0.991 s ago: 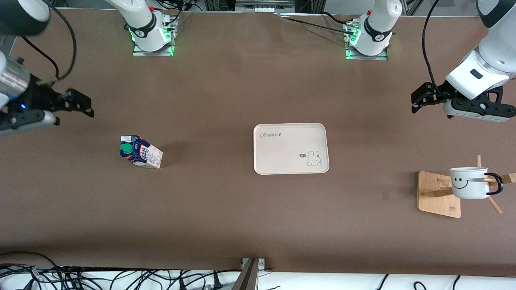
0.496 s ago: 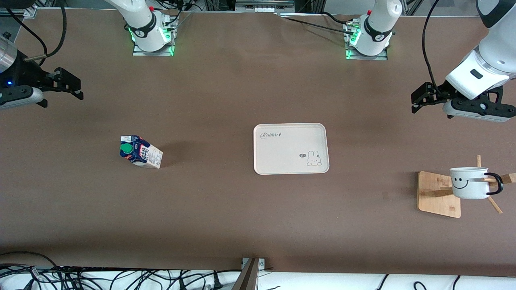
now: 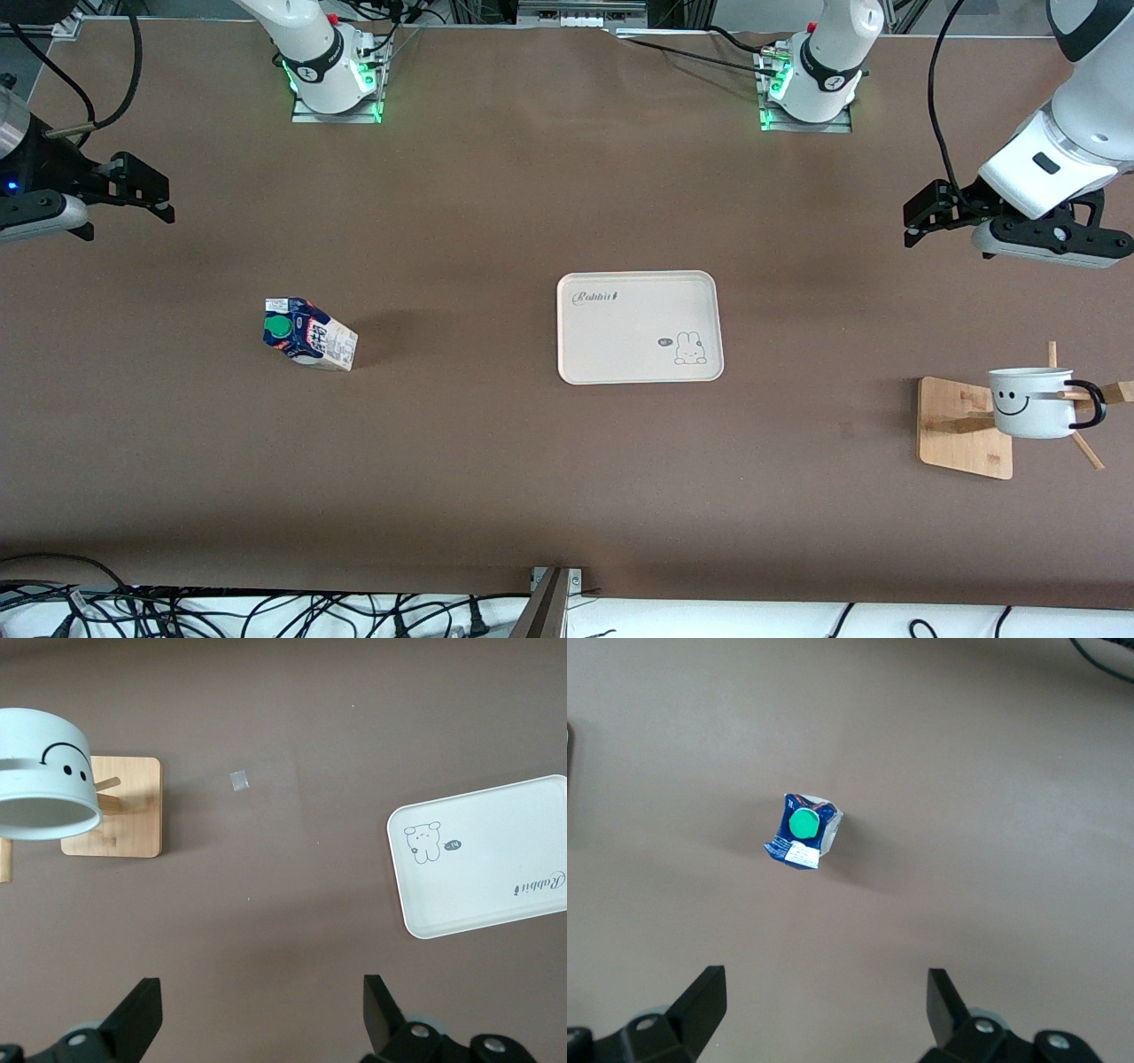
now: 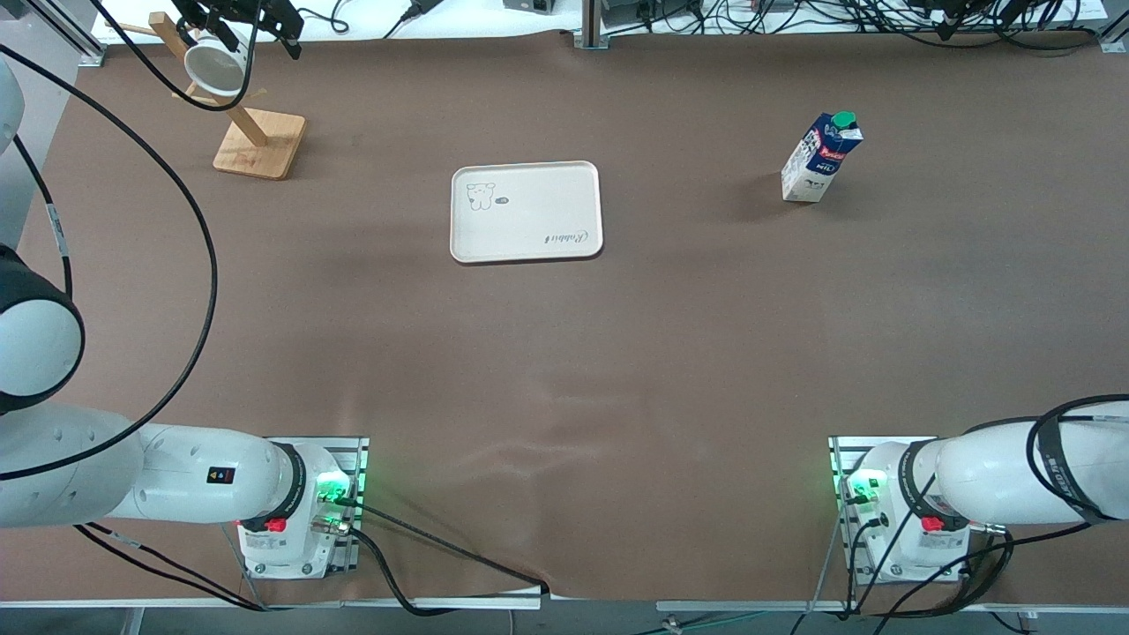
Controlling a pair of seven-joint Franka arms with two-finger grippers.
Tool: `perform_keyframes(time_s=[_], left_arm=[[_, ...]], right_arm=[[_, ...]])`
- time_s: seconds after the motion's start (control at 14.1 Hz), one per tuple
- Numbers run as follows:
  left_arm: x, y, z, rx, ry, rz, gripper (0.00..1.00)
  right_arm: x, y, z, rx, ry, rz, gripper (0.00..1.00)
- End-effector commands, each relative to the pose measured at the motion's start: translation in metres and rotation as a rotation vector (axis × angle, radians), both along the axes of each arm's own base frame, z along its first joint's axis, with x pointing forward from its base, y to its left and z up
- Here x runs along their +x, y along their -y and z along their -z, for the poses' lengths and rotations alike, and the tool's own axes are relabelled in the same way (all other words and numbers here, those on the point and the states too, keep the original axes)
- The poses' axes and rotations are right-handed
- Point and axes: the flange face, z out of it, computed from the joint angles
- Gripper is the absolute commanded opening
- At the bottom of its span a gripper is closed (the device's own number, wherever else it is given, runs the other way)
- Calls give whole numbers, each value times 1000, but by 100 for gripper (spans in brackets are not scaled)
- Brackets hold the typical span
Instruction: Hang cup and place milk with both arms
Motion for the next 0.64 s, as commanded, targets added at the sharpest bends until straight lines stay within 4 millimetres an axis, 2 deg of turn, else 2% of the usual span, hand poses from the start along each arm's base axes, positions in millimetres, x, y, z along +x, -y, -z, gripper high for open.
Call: perform_keyframes(time_s=[0.0, 0.28, 0.57], left_arm=[[3, -4, -6, -2, -7, -8, 100], [4, -6, -6, -2, -7, -13, 100], [4, -6, -6, -1, -6, -14, 100]], right_arm=[[9, 2, -7, -14, 22, -13, 100], [10, 11, -6, -7, 14, 12, 100], [9, 4, -2, -21, -8, -8, 100]])
